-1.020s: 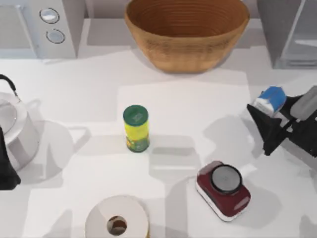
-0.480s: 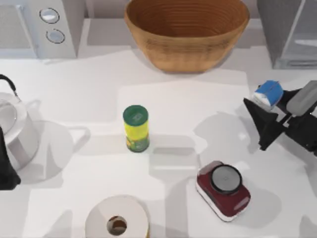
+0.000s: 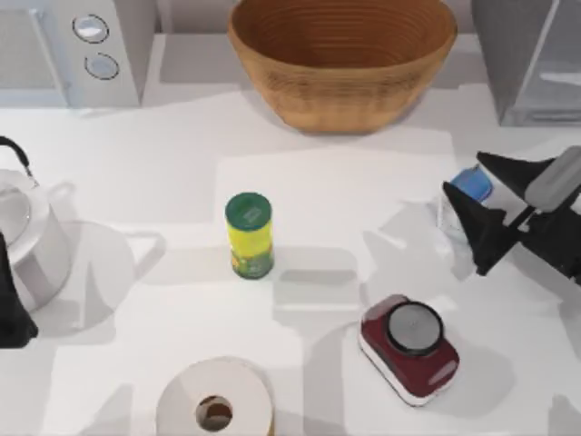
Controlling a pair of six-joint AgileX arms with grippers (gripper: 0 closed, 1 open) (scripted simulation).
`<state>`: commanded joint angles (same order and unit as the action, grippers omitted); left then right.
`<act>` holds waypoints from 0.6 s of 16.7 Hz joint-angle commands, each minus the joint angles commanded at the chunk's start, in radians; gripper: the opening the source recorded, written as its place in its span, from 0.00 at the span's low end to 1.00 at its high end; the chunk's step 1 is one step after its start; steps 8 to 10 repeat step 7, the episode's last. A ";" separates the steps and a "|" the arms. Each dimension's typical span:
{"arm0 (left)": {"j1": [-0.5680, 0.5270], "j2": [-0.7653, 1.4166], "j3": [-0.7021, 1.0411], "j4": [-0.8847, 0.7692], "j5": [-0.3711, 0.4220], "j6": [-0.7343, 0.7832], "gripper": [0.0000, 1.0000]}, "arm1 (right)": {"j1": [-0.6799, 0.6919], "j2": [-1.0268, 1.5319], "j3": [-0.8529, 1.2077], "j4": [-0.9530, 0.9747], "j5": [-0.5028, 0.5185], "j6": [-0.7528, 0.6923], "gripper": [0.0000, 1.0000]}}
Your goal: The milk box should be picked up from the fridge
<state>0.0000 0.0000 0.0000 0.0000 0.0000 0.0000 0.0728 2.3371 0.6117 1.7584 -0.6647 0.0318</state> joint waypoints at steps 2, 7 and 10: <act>0.000 0.000 0.000 0.000 0.000 0.000 1.00 | 0.000 0.000 0.000 0.000 0.000 0.000 1.00; 0.000 0.000 0.000 0.000 0.000 0.000 1.00 | 0.000 0.000 0.000 0.000 0.000 0.000 1.00; 0.000 0.000 0.000 0.000 0.000 0.000 1.00 | 0.000 0.000 0.000 0.000 0.000 0.000 1.00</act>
